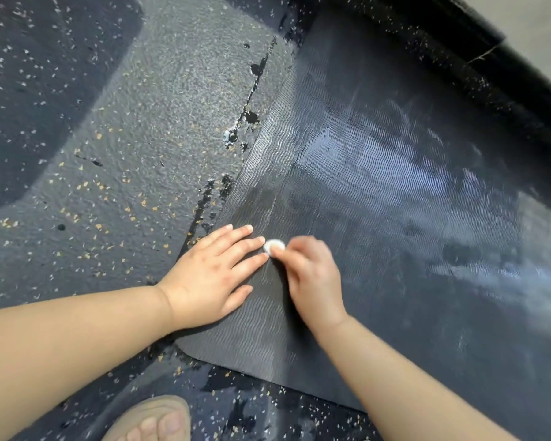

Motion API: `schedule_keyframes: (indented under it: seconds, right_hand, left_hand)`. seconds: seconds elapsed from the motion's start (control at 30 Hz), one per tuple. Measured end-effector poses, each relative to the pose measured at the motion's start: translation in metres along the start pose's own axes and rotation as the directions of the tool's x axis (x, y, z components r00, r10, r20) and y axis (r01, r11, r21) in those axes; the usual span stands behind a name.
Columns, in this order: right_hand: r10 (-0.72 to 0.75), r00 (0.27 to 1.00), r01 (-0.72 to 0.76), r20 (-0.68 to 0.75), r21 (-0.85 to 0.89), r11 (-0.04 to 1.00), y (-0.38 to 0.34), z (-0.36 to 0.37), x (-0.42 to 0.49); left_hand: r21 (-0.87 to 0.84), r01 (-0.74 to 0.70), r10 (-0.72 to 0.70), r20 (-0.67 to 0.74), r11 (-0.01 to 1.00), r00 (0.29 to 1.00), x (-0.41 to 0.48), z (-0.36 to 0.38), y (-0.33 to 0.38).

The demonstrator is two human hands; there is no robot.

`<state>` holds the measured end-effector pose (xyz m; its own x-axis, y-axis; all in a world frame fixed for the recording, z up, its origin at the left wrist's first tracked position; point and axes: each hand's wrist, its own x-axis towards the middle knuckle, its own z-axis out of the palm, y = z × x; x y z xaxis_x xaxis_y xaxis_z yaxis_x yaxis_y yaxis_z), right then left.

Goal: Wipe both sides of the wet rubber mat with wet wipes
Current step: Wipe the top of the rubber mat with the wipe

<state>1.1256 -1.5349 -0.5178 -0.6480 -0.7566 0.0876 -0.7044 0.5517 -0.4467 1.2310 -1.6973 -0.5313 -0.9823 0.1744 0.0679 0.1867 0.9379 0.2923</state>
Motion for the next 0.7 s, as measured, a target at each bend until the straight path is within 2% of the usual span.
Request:
schedule_keyframes:
  seconds: [0.1, 0.2, 0.3, 0.4, 0.47, 0.57, 0.7]
  right_hand:
    - [-0.054, 0.998, 0.053, 0.036, 0.024, 0.998, 0.008, -0.007, 0.009]
    - [0.128, 0.991, -0.129, -0.038, -0.018, 0.991, 0.023, -0.006, 0.070]
    - [0.314, 0.934, -0.318, -0.172, 0.004, 0.948, 0.044, -0.002, 0.143]
    - [0.410, 0.878, -0.427, -0.245, -0.016, 0.904, 0.050, 0.005, 0.176]
    - [0.353, 0.904, -0.368, -0.241, -0.021, 0.930, 0.034, 0.012, 0.164]
    - [0.121, 0.972, -0.121, -0.200, 0.011, 0.993, 0.005, 0.017, 0.108]
    - [-0.108, 0.994, 0.108, -0.013, 0.046, 0.993, -0.008, 0.009, 0.053]
  left_hand:
    - [0.006, -0.006, 0.006, -0.009, 1.000, 1.000, -0.002, 0.000, -0.001]
    - [0.023, -0.017, 0.018, -0.034, 1.000, 0.999, -0.001, 0.001, 0.000]
    - [0.023, -0.020, 0.021, -0.034, 1.000, 0.999, 0.000, -0.002, -0.001]
    - [0.019, -0.037, 0.038, -0.023, 0.999, 0.999, 0.001, -0.004, -0.003]
    - [0.025, -0.038, 0.039, -0.019, 0.999, 0.999, 0.000, -0.003, -0.003]
    - [0.049, -0.043, 0.043, -0.014, 0.998, 0.999, -0.003, -0.001, -0.002]
    - [0.071, -0.062, 0.060, 0.025, 0.996, 0.998, -0.013, 0.000, -0.003]
